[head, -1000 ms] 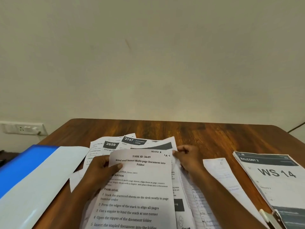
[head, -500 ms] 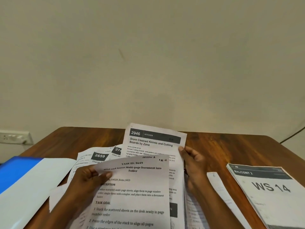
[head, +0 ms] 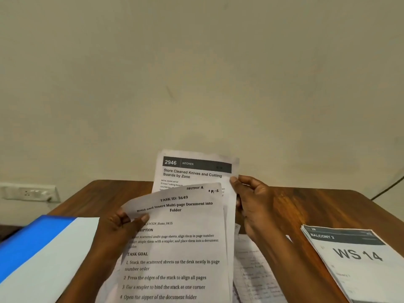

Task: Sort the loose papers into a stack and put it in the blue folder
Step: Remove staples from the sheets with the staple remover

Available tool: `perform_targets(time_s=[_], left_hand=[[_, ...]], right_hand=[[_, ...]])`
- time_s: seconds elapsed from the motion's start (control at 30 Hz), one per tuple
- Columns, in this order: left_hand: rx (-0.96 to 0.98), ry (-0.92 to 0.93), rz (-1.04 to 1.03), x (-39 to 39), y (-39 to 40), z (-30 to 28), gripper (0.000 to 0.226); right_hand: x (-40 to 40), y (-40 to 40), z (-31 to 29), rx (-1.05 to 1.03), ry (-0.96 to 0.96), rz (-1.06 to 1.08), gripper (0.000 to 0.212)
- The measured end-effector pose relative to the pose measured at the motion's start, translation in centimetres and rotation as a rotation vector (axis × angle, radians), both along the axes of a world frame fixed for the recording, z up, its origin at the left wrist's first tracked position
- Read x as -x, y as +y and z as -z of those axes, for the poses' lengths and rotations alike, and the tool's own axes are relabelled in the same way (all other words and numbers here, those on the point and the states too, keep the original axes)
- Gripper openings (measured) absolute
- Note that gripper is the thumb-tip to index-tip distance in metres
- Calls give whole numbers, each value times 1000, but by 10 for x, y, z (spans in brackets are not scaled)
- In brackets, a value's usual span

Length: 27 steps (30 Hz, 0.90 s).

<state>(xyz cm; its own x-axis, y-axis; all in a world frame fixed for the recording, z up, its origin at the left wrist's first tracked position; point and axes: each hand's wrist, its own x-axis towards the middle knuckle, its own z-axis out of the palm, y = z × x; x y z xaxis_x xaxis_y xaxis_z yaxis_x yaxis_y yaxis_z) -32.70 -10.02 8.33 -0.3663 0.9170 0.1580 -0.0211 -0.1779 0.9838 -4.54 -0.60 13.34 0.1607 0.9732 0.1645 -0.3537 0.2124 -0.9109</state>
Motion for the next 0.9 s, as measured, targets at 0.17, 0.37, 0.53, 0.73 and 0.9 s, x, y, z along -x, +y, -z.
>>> perform_targets(time_s=[0.17, 0.37, 0.53, 0.73, 0.9], left_hand=[[-4, -35, 69, -6, -23, -10, 26], [54, -88, 88, -24, -52, -4, 22], [125, -117, 73, -45, -67, 11, 21], [193, -101, 23, -68, -83, 32, 20], [206, -55, 37, -74, -84, 39, 18]], right_hand=[[-28, -26, -15, 76, -62, -24, 14], [-65, -65, 6, 142, -175, -72, 12], [-77, -93, 39, 142, -244, -127, 12], [-89, -108, 79, 177, -303, -149, 18], [-96, -112, 94, 274, -204, -207, 15]])
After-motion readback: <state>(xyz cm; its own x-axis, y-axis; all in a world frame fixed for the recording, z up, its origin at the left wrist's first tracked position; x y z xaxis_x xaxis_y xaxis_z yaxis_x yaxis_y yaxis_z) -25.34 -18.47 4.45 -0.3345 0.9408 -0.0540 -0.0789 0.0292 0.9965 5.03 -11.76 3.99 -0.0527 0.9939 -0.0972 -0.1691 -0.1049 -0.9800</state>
